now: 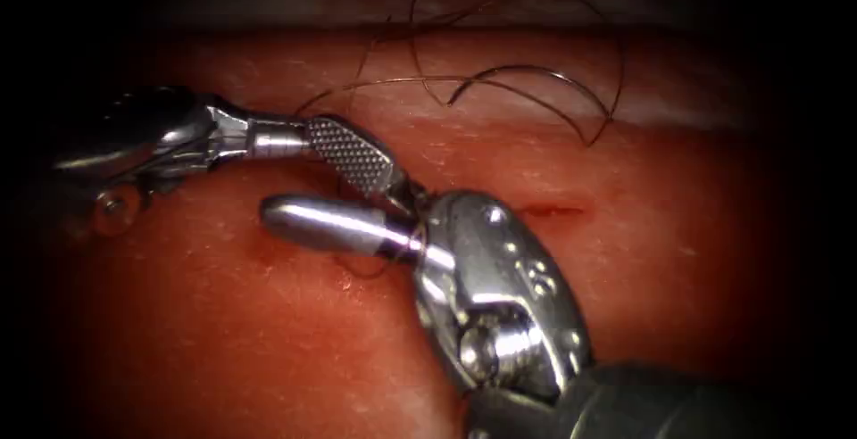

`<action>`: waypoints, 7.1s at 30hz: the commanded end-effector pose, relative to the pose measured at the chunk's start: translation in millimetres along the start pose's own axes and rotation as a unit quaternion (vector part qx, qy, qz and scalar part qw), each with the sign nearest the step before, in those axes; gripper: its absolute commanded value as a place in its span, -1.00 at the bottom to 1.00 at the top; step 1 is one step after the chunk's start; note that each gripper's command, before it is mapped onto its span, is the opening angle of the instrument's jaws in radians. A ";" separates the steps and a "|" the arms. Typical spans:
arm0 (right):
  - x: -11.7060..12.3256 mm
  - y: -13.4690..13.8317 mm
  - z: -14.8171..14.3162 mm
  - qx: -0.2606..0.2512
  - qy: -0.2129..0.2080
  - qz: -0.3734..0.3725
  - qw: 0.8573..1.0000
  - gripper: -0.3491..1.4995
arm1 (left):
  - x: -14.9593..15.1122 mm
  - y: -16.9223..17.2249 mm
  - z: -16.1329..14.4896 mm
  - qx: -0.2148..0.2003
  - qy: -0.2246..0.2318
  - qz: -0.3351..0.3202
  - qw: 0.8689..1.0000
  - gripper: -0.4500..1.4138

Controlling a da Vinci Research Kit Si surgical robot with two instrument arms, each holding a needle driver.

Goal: Wound Closure

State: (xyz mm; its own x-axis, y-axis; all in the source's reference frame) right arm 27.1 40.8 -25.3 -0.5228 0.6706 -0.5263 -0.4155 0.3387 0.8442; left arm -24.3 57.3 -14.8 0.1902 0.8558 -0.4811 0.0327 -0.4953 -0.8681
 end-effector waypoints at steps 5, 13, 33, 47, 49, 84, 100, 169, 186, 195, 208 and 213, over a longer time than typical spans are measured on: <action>-1.1 1.2 -0.2 -0.037 -0.001 -0.001 0.999 0.42 | -0.6 0.2 0.3 -0.002 0.006 0.000 1.000 -0.89; -2.4 3.0 -0.5 -0.063 -0.029 -0.004 0.998 0.40 | -0.4 1.5 0.7 -0.003 0.011 -0.004 1.000 -0.89; -1.9 7.6 0.4 -0.128 -0.045 -0.038 0.990 0.23 | -1.0 2.5 1.0 -0.007 0.008 -0.004 1.000 -0.89; -1.7 8.4 2.2 -0.182 -0.054 -0.044 0.981 0.23 | 0.5 1.4 2.8 -0.005 0.011 -0.010 1.000 -0.89; -1.9 8.5 2.9 -0.189 -0.065 -0.044 0.979 0.23 | 0.7 1.0 3.0 -0.004 0.012 -0.010 1.000 -0.89; -5.0 12.2 9.2 -0.199 -0.104 -0.048 0.973 -0.44 | 1.1 -0.9 2.6 -0.002 0.012 -0.005 1.000 -0.89; -4.3 10.1 7.6 -0.160 -0.126 -0.082 0.976 -1.00 | 3.0 -2.1 1.4 0.005 0.013 -0.007 1.000 -0.89; -9.2 -1.0 -1.3 -0.121 -0.203 -0.106 0.966 -1.00 | 24.1 -20.8 16.4 0.194 -0.221 0.200 0.935 -0.89; -10.1 -2.6 -2.4 -0.113 -0.207 -0.106 0.966 -1.00 | 26.3 -25.4 21.5 0.227 -0.339 0.300 0.862 -0.89; -11.1 -4.7 -3.7 -0.105 -0.216 -0.107 0.965 -1.00 | 25.9 -26.7 22.8 0.245 -0.393 0.365 0.808 -0.89; -11.9 -6.4 -4.9 -0.099 -0.224 -0.110 0.963 -1.00 | 26.4 -29.4 25.3 0.252 -0.421 0.393 0.778 -0.89; -12.5 -7.1 -4.7 -0.092 -0.232 -0.111 0.962 -1.00 | 26.6 -29.6 25.5 0.245 -0.437 0.416 0.759 -0.89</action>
State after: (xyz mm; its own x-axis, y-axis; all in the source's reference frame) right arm 32.4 27.2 -25.8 -0.0287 0.8303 -0.5566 -0.6291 0.4177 0.6555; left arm -44.7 97.6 -5.1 -0.7978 0.1496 -0.5841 -0.1538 -0.9872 -0.0427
